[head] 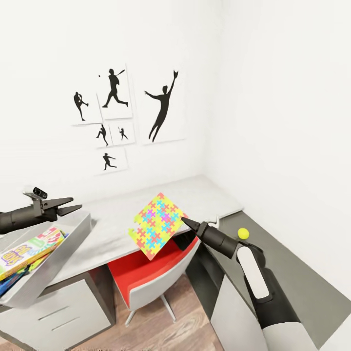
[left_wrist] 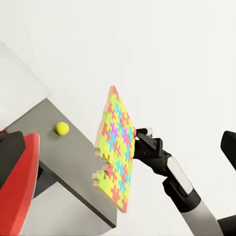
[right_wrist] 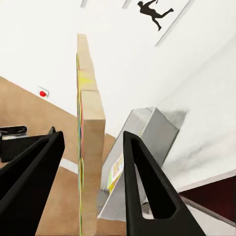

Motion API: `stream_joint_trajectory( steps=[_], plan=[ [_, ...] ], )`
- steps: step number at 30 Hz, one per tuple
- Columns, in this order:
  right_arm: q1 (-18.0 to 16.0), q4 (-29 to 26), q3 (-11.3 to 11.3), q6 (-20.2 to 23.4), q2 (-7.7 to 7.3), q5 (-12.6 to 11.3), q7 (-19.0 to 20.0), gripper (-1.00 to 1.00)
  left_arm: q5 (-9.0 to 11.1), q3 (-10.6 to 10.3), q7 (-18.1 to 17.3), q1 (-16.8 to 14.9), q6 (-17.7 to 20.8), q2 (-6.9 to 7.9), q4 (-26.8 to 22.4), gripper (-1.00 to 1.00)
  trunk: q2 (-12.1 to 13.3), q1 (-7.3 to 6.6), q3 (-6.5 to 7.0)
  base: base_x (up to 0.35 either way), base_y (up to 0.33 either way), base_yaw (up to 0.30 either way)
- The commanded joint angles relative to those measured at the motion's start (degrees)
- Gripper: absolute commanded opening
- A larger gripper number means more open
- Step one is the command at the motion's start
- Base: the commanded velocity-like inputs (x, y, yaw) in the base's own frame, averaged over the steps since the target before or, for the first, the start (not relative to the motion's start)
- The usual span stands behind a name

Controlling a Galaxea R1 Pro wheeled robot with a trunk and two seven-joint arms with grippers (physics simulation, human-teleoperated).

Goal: Put all the toys in the child's room - the three board games (two on the bed and one on the table), the two jigsaw puzzles on the table, and the tennis ball on the table - inside the toy box on the table in the child's room.

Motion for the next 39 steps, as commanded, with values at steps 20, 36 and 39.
stream_joint_trajectory(
  steps=[20, 36, 39],
  plan=[
    [-0.05, -0.02, -0.06, 0.3, 0.04, -0.1, 0.0, -1.0, -0.03, -0.02, -0.23, -0.01, 0.61, 0.11, 0.0, 1.0, -0.13, 0.04, -0.13, 0.0, 0.05, 0.284],
    [-0.05, 0.05, -0.14, -0.58, 0.03, -0.28, 0.0, -1.0, -0.03, -0.02, -0.23, 0.03, 0.61, 0.11, 0.0, 1.0, -0.13, 0.04, -0.13, 0.0, 0.134, 0.284],
    [-0.05, 0.05, -0.24, -0.6, -0.07, -0.45, 0.0, -1.0, -0.03, -0.02, -0.23, 0.03, 0.61, 0.11, 0.0, 1.0, -0.13, 0.04, -0.13, 0.0, 0.004, 0.284]
  ],
)
